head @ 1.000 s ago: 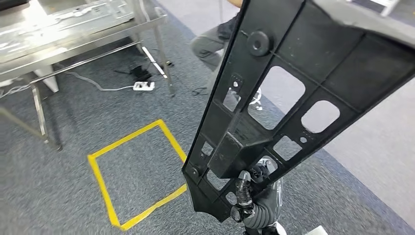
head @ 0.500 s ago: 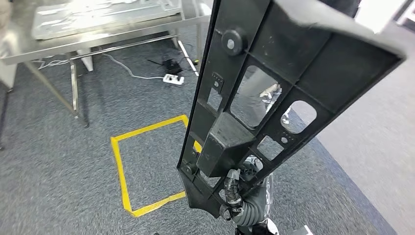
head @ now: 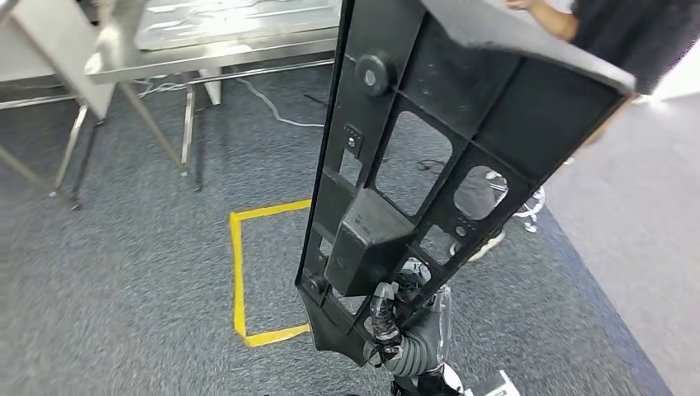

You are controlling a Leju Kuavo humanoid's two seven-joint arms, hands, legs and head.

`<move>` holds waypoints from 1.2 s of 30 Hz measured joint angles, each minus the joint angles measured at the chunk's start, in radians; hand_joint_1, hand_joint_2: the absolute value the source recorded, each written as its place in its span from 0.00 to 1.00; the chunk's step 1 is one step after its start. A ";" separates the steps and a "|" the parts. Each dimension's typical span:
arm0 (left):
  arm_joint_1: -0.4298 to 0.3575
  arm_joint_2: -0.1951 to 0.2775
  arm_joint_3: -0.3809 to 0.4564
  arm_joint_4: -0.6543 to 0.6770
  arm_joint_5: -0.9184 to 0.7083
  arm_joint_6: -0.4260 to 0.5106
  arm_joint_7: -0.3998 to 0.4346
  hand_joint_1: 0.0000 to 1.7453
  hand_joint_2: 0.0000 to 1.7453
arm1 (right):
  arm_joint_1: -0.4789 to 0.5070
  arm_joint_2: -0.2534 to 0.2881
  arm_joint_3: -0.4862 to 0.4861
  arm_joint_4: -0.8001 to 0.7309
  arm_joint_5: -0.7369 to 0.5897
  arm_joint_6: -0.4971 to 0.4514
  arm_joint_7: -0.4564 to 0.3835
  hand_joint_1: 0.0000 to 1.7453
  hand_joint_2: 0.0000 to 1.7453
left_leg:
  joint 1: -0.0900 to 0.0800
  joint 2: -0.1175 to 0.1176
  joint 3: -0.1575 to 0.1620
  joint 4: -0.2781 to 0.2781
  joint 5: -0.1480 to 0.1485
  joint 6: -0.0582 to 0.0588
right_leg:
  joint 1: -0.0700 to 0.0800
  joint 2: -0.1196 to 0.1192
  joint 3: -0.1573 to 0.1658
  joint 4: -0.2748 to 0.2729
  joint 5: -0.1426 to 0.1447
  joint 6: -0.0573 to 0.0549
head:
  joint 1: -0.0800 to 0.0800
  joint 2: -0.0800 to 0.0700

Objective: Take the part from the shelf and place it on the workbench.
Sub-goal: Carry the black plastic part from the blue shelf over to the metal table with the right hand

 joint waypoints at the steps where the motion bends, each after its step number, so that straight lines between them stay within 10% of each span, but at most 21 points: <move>1: 0.002 0.000 0.000 0.000 -0.001 0.000 0.001 0.00 1.00 | 0.000 0.000 0.000 0.003 0.002 0.000 0.002 1.00 1.00 | 0.001 0.004 0.010 -0.020 0.020 0.000 | 0.000 -0.013 0.002 0.000 -0.002 0.001 | 0.000 0.000; 6: -0.003 0.000 0.000 0.000 -0.022 -0.001 0.008 0.00 1.00 | -0.005 0.001 0.000 0.010 0.004 0.002 0.071 1.00 1.00 | -0.016 0.080 0.134 -0.259 0.104 0.024 | 0.009 -0.064 0.017 0.000 -0.016 0.020 | 0.002 0.000; 8: -0.004 0.000 0.000 0.000 -0.038 -0.002 0.015 0.00 1.00 | -0.004 -0.001 0.000 0.012 -0.005 0.002 0.109 1.00 1.00 | -0.017 0.059 0.135 -0.265 0.106 0.034 | 0.012 -0.083 0.022 -0.006 -0.019 0.030 | 0.004 0.000; 11: -0.001 -0.001 0.000 0.000 -0.051 0.000 0.022 0.00 1.00 | -0.006 -0.018 0.000 0.013 -0.026 0.007 0.148 1.00 1.00 | -0.007 0.026 0.146 -0.282 0.113 0.049 | 0.009 -0.032 0.003 0.052 -0.062 0.045 | 0.010 0.000; 15: -0.004 -0.007 0.000 0.000 -0.054 0.008 0.027 0.00 1.00 | -0.002 -0.046 0.000 0.016 -0.035 0.015 0.169 1.00 1.00 | -0.006 -0.013 0.147 -0.280 0.112 0.059 | 0.006 0.028 -0.108 0.260 -0.137 0.049 | 0.017 0.000; 20: -0.003 -0.014 -0.002 0.000 -0.071 0.011 0.031 0.00 1.00 | -0.006 -0.057 0.000 0.016 -0.027 0.017 0.167 1.00 1.00 | -0.008 -0.044 0.144 -0.256 0.095 0.046 | 0.004 0.046 -0.034 0.040 0.005 0.042 | 0.018 0.000; 25: -0.003 -0.018 -0.008 0.000 -0.078 0.010 0.030 0.00 1.00 | -0.005 -0.060 0.000 0.005 -0.059 0.025 0.141 1.00 1.00 | -0.006 -0.038 0.132 -0.237 0.082 0.022 | 0.004 0.049 -0.019 0.008 0.011 0.018 | 0.015 0.000; 29: -0.004 -0.023 -0.014 0.000 -0.080 0.010 0.024 0.00 1.00 | -0.003 -0.061 0.000 -0.001 -0.080 0.029 0.129 1.00 1.00 | -0.001 -0.004 0.035 -0.035 -0.012 0.004 | 0.002 0.034 -0.013 0.003 0.011 0.005 | 0.008 0.000; 31: -0.004 -0.024 -0.016 0.000 -0.080 0.011 0.021 0.00 1.00 | -0.001 -0.062 0.000 -0.001 -0.087 0.031 0.129 1.00 1.00 | 0.000 0.000 0.014 0.003 -0.006 0.002 | 0.002 0.028 -0.012 0.003 0.010 0.005 | 0.008 0.000; 36: -0.007 -0.024 -0.017 0.000 -0.077 0.012 0.018 0.00 1.00 | -0.001 -0.062 0.000 -0.001 -0.090 0.032 0.129 1.00 1.00 | -0.007 0.013 0.142 -0.250 0.096 0.021 | 0.007 0.025 -0.006 0.003 0.004 0.019 | 0.009 0.000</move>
